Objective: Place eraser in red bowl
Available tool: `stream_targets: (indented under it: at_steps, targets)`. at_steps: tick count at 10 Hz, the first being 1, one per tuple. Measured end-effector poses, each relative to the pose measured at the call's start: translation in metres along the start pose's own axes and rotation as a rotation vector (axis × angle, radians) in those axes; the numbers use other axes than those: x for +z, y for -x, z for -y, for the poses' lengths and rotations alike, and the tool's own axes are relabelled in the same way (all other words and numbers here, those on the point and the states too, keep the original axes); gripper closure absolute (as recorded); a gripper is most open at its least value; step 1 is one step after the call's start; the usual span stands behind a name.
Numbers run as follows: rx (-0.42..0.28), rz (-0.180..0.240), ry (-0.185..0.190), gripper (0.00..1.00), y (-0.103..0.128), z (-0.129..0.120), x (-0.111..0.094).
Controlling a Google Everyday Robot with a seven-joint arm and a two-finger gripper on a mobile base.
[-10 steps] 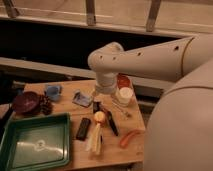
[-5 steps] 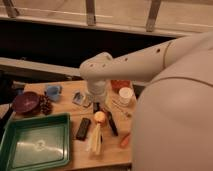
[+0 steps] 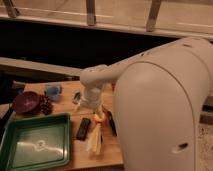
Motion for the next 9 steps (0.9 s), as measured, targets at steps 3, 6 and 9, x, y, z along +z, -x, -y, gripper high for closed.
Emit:
stream_targets:
  at_steps: [3, 6, 9]
  targets:
    - [-0.002, -0.003, 0.002, 0.20, 0.000, 0.001, 0.003]
    - [-0.009, -0.008, -0.006, 0.20, 0.000, -0.001, 0.008]
    - [-0.020, -0.023, -0.021, 0.20, -0.002, -0.006, 0.029]
